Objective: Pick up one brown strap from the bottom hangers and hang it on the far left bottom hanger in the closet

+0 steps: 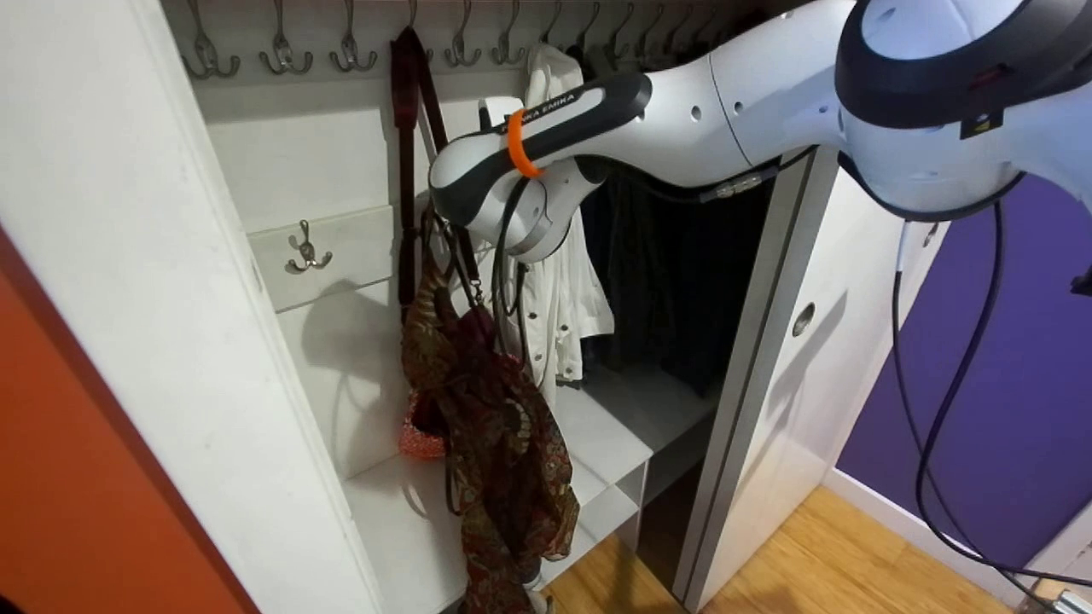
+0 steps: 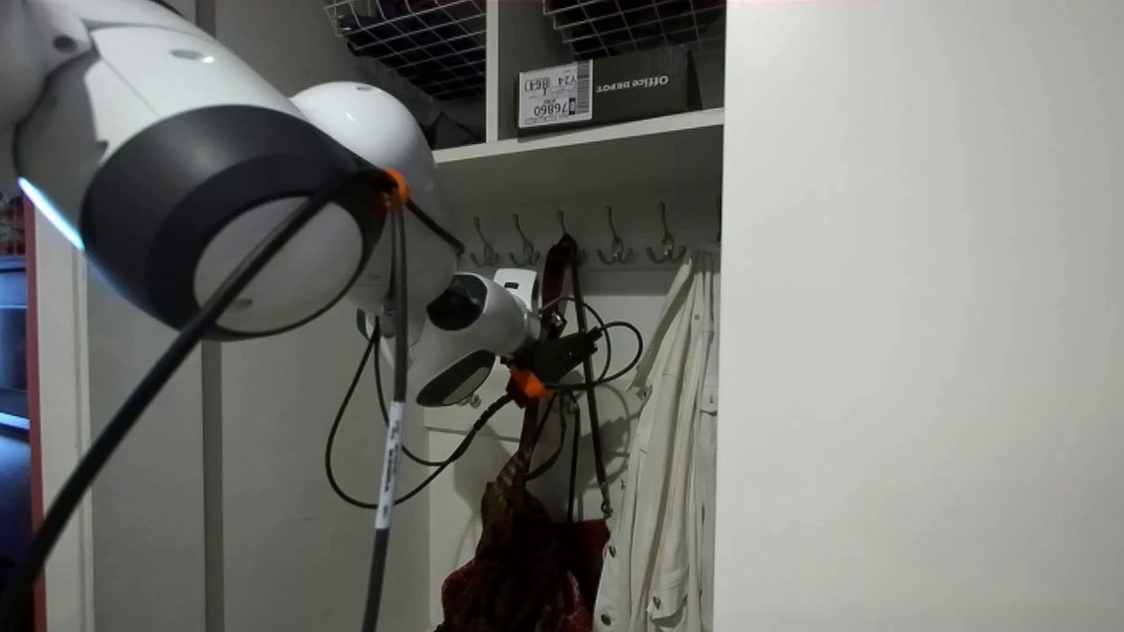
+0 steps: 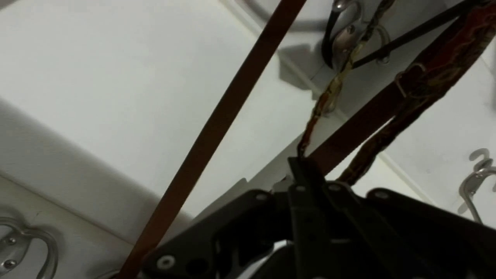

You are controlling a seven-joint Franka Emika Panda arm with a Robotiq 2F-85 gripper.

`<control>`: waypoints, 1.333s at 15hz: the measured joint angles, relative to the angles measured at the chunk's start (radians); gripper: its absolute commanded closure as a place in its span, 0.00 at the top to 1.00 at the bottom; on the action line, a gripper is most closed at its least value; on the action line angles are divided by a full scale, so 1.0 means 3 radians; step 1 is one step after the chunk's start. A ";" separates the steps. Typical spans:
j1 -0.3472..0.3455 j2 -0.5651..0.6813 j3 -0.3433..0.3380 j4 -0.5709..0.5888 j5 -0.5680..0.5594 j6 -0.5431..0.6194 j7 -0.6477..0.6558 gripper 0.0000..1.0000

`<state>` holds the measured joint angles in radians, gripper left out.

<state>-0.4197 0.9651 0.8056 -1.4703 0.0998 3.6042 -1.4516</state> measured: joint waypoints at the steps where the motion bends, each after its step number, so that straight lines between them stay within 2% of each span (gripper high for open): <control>1: -0.0002 -0.0053 0.0002 -0.0058 0.0033 0.0000 0.0000 0.00; 4: -0.0051 -0.0152 0.0110 -0.0224 0.0012 0.0000 0.0006 0.00; 8: -0.0240 -0.0182 0.0386 -0.0416 -0.0157 0.0005 0.0006 0.00; 11: -0.0390 -0.0228 0.0494 -0.0593 -0.0154 -0.0041 0.0006 0.00; 16: -0.0629 -0.0298 0.0660 -0.0860 -0.0129 -0.0471 0.0046 0.00; 20: -0.0652 -0.0294 0.0800 -0.0895 -0.0128 -0.0872 0.0067 0.00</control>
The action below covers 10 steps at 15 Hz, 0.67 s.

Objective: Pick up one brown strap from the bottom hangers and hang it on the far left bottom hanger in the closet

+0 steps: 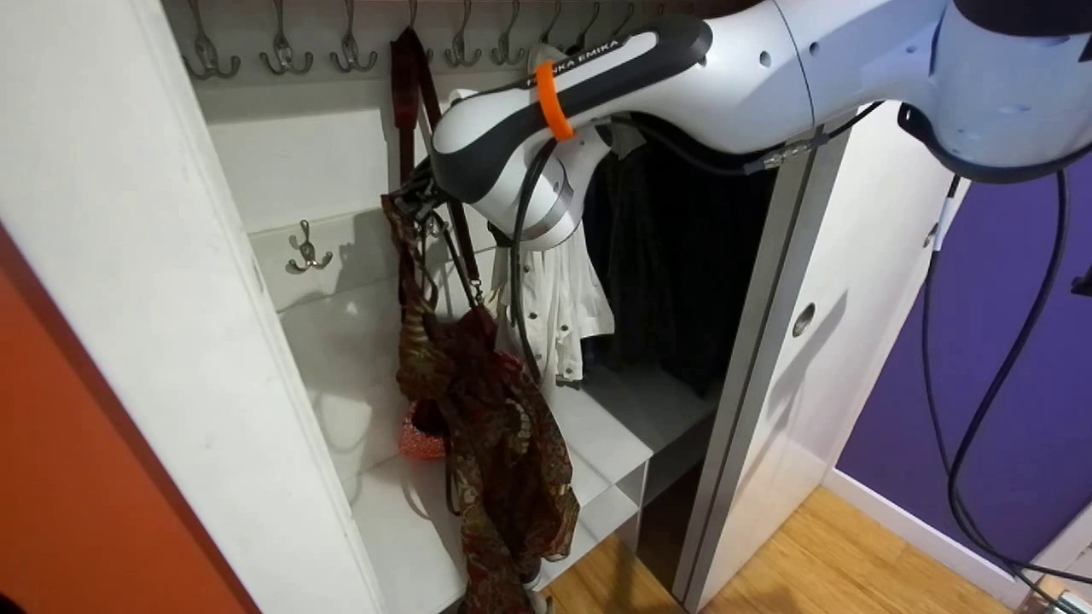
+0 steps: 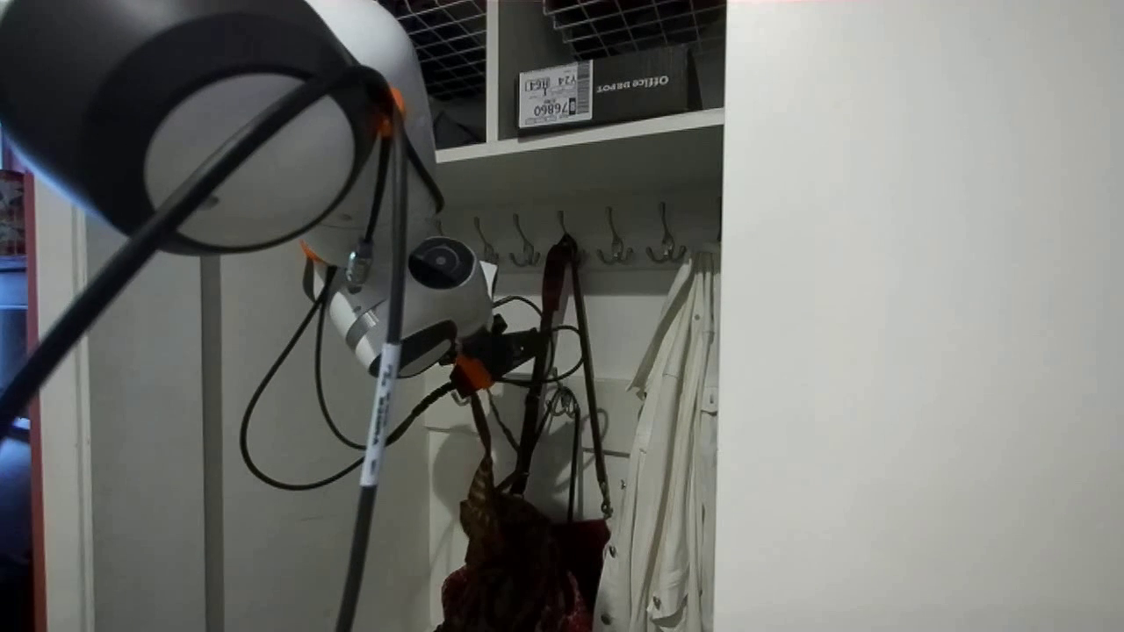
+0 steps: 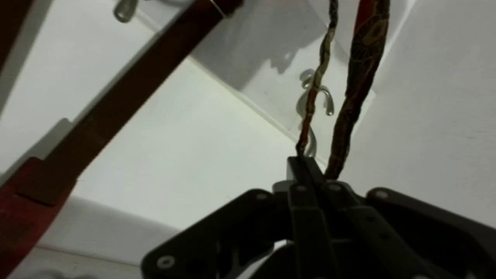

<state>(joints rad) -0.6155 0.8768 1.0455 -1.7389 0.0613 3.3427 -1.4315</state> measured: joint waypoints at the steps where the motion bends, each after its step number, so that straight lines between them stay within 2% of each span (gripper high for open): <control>1: 0.0004 0.0008 0.0043 0.0002 0.0000 -0.0085 0.0002 0.00; 5: 0.0086 0.0060 0.0042 0.0088 -0.0457 -0.0373 0.0461 0.00; 10: 0.0303 0.0197 -0.0076 0.0424 -0.0610 -0.0772 0.0601 0.02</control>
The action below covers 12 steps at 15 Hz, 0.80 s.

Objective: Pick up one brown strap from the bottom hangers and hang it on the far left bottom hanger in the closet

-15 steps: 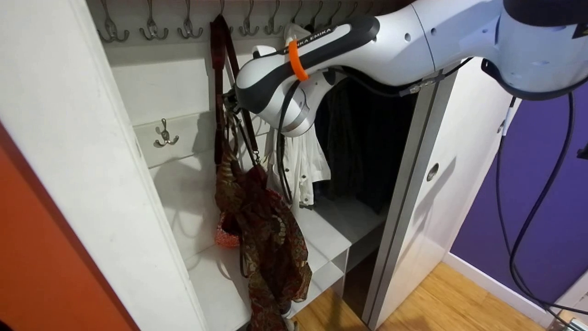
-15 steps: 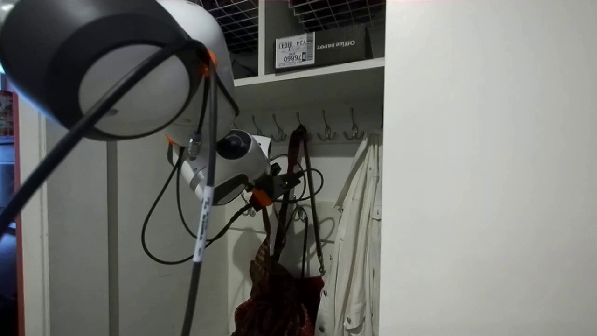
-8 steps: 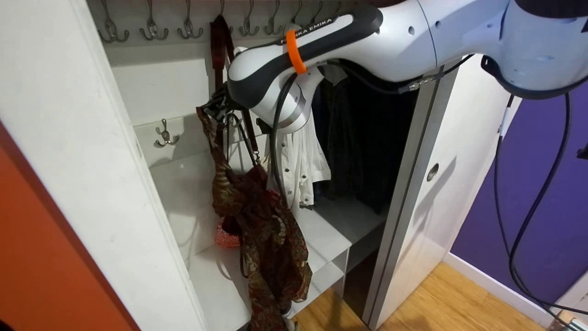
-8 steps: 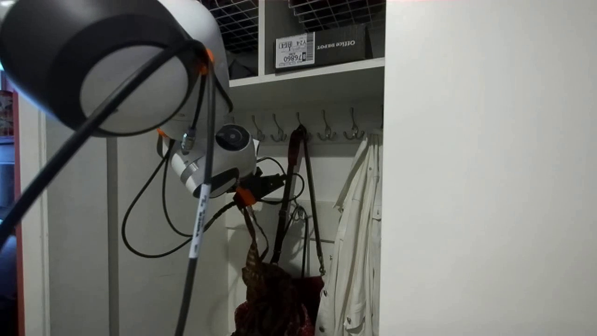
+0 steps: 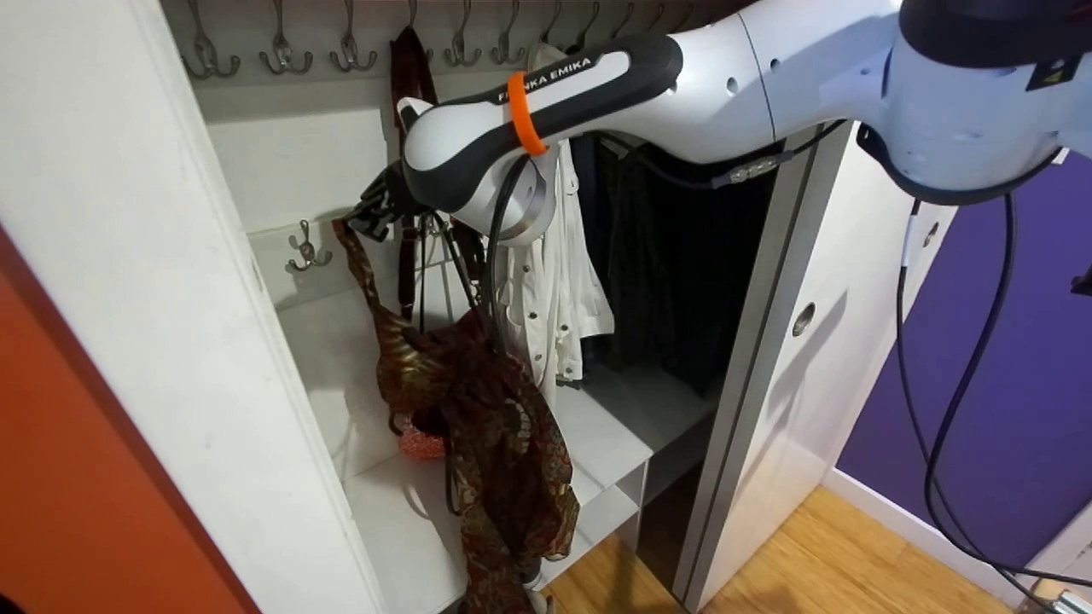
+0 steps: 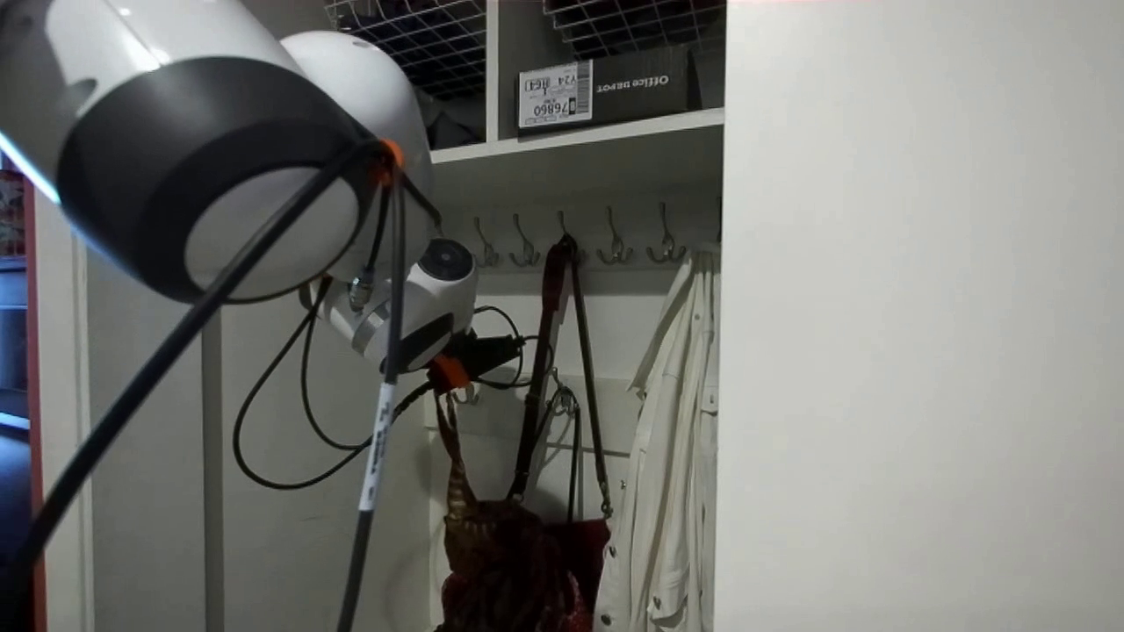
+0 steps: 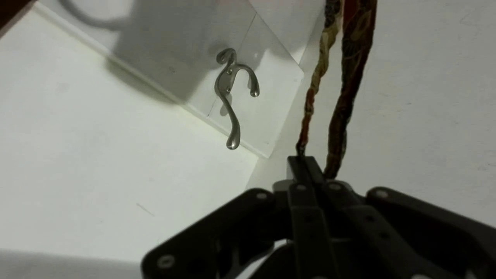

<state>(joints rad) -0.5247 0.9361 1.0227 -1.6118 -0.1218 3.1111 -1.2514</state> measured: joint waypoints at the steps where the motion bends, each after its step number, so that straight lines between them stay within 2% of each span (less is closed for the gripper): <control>1: 0.0016 0.0018 -0.0006 0.0028 -0.0003 -0.0007 0.0000 0.02; 7: 0.0036 0.0080 0.0012 0.0072 -0.0047 0.0029 -0.0027 0.00; 12: 0.0191 0.0301 0.0020 0.0301 -0.0248 0.0283 -0.0043 0.00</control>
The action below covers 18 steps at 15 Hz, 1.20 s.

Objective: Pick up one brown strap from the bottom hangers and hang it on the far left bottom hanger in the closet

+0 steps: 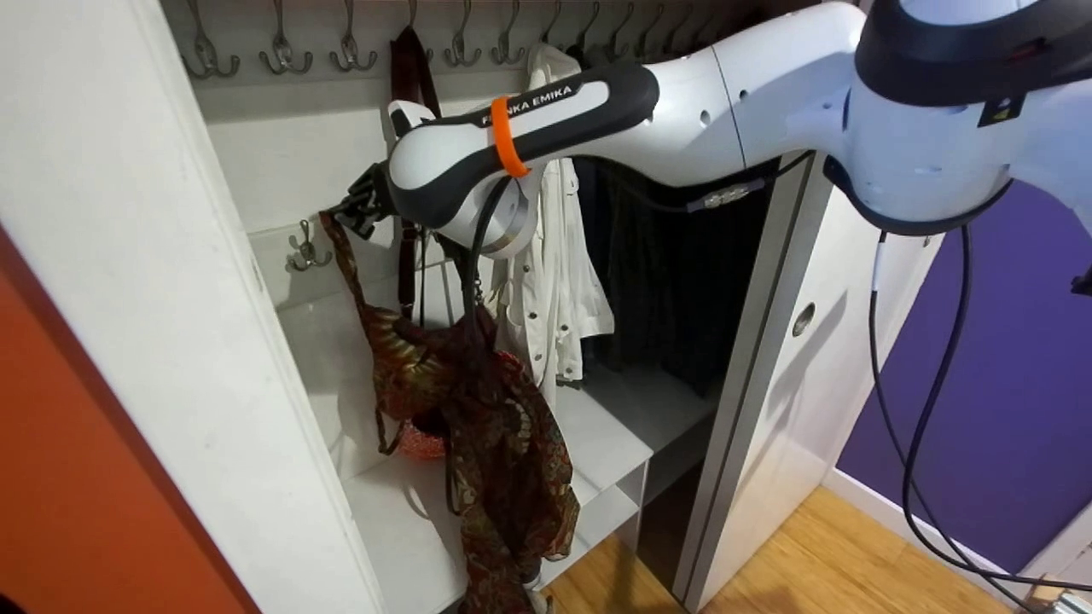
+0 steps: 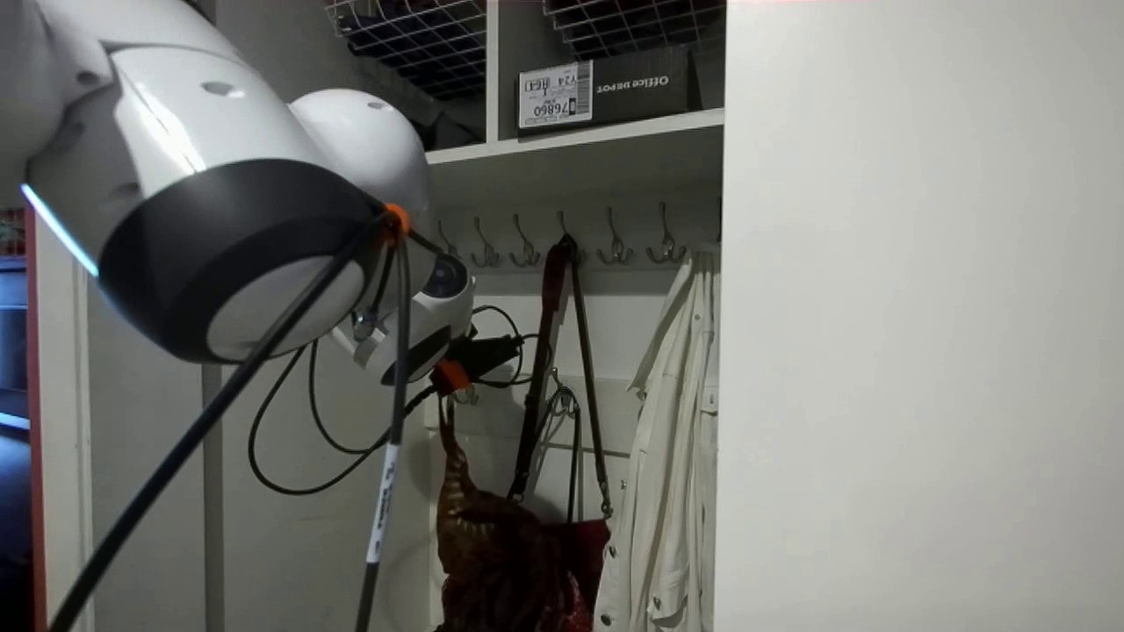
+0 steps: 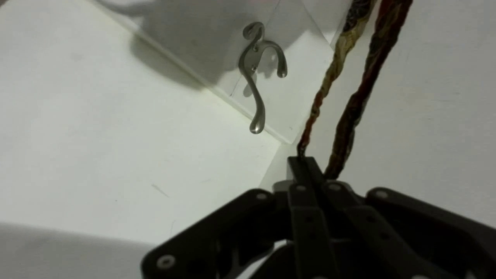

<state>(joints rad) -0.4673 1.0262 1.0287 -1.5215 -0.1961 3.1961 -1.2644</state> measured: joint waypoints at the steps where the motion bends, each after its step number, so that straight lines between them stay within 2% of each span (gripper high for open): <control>1: 0.0046 0.0053 -0.0001 0.0067 -0.0013 0.0058 -0.0017 0.00; 12: 0.0535 0.0493 -0.0031 0.0909 -0.0020 0.0156 -0.0535 0.00; 18: 0.0761 0.0701 -0.0031 0.1366 -0.0022 -0.0033 -0.0803 0.00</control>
<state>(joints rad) -0.2391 1.2366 1.0195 -1.1117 -0.2026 3.1863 -1.5053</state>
